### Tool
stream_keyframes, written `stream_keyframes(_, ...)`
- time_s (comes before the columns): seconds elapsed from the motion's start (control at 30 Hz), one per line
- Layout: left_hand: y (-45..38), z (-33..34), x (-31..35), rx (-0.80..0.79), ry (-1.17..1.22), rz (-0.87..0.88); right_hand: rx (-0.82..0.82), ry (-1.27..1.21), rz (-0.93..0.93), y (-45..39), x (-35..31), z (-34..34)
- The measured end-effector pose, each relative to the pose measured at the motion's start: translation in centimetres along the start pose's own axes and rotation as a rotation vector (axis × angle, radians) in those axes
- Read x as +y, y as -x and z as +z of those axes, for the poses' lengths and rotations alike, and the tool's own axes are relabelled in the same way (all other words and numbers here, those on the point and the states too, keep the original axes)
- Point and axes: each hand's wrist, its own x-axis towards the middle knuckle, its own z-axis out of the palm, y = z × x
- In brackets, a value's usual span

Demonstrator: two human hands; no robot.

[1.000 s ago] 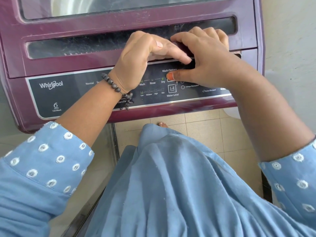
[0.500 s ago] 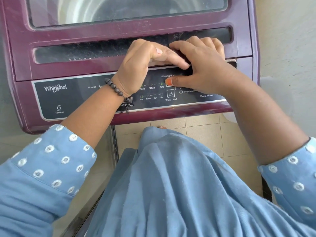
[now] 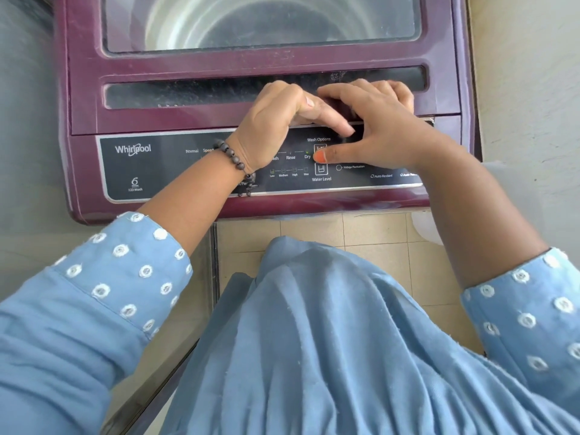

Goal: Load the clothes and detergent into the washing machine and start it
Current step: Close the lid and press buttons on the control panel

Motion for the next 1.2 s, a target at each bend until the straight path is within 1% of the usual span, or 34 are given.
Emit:
stream_keyframes(0.1, 1.2, -0.3, 0.2, 0.024, -0.011, -0.010, 0.010, 0.052, -0.003, 0.1, -0.2, -0.1)
stream_keyframes(0.27, 5.0, -3.5, -0.2, 0.201, -0.074, 0.013, 0.044, 0.122, -0.022, 0.2, -1.4, 0.6)
stream_keyframes(0.37, 6.9, -4.9, -0.3, 0.247, -0.079, 0.010, 0.028, 0.129, -0.081, -0.2, -3.4, 1.5)
stream_keyframes(0.53, 7.3, -4.6, -0.4, 0.250, -0.024, -0.042, 0.023, 0.192, -0.162, -1.4, -6.3, 2.9)
stream_keyframes(0.63, 6.8, -4.0, -0.6, 0.191, -0.013, -0.008, 0.024, 0.201, -0.175, -2.0, -7.3, 3.2)
stream_keyframes(0.77, 6.2, -4.3, -0.9, 0.191, -0.035, 0.043, 0.032, 0.212, -0.152, -2.6, -8.0, 3.6)
stream_keyframes(0.9, 5.7, -5.0, -1.0, 0.193, 0.015, 0.023, 0.044, 0.185, -0.127, -2.8, -7.7, 4.2)
stream_keyframes(1.03, 5.5, -5.5, -1.1, 0.141, 0.025, -0.002, 0.058, 0.153, -0.113, -2.9, -7.5, 4.5)
stream_keyframes(1.2, 5.7, -6.5, -0.7, 0.061, -0.053, 0.015, 0.045, 0.180, -0.115, -2.9, -7.5, 4.5)
